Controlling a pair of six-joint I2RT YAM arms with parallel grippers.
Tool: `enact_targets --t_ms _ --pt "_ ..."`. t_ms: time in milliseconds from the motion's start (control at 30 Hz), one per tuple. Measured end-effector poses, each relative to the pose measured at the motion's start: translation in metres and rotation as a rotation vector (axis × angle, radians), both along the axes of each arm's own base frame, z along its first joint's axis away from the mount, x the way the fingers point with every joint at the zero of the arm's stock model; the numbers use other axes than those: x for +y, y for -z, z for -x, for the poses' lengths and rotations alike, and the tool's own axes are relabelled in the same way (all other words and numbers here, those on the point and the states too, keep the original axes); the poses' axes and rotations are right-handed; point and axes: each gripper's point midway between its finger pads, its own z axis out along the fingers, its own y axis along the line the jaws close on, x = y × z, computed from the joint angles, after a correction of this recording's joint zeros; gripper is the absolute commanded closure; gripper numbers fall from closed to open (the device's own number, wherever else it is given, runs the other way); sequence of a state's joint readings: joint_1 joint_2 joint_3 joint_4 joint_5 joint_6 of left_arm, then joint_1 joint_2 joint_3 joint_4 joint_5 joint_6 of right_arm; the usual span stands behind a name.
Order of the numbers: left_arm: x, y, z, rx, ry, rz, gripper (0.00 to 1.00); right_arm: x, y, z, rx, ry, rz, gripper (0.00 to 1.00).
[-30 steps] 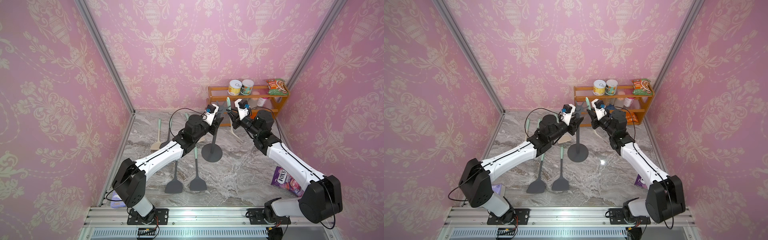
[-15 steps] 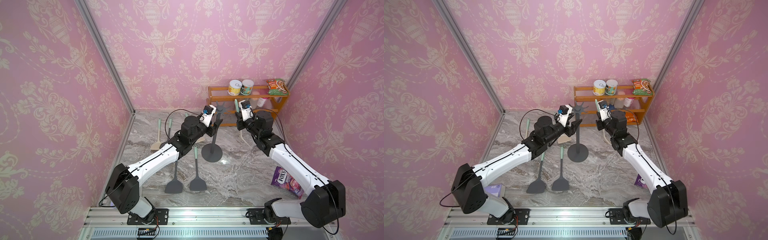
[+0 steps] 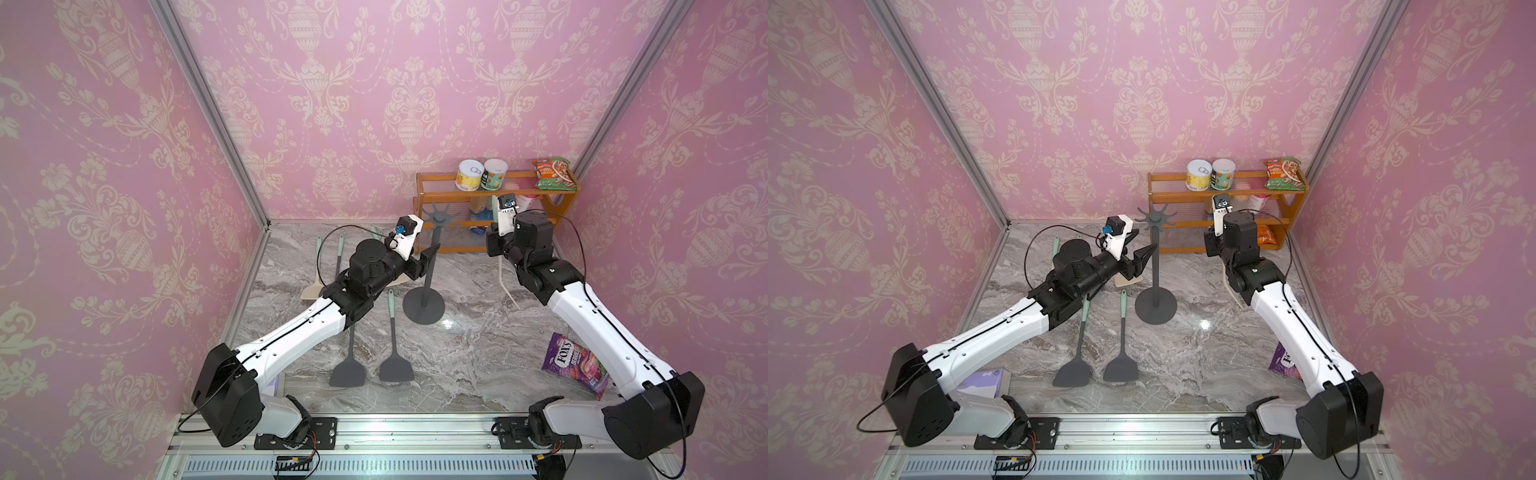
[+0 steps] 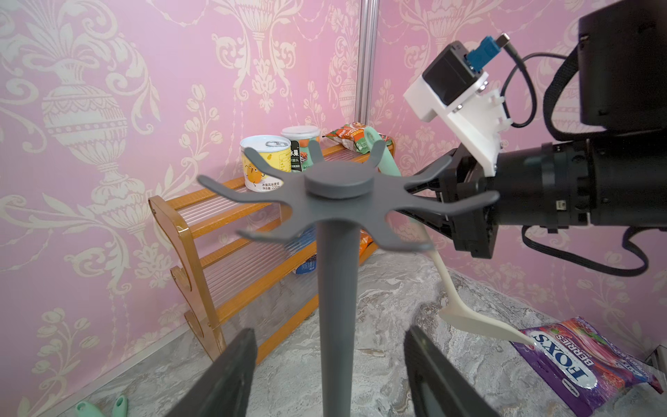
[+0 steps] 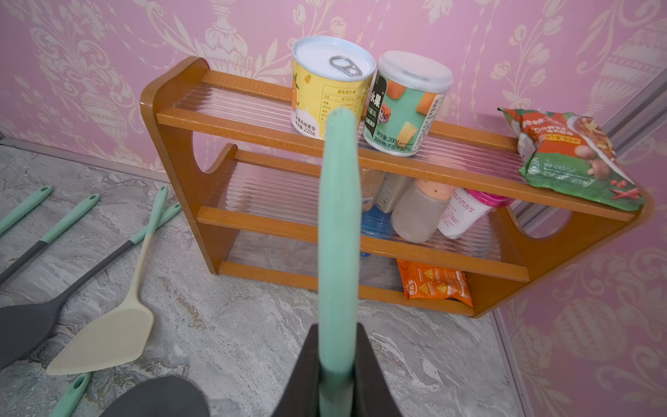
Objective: Take the spatula off the kitchen utensil rack
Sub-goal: Take off the spatula from the rack, then place the spatula at the center of the board.
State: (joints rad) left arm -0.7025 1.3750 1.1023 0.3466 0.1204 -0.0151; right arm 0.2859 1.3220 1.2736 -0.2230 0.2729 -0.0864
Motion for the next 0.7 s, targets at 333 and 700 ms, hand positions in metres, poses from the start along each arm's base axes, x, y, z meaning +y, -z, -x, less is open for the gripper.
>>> enact_targets --t_ms 333,700 --pt "0.039 -0.011 0.024 -0.012 -0.082 0.011 0.32 -0.017 0.028 -0.001 0.113 0.116 0.059 1.0" --pt "0.066 -0.002 0.034 0.028 -0.168 -0.034 0.32 -0.01 0.061 -0.004 0.205 0.177 0.168 1.0"
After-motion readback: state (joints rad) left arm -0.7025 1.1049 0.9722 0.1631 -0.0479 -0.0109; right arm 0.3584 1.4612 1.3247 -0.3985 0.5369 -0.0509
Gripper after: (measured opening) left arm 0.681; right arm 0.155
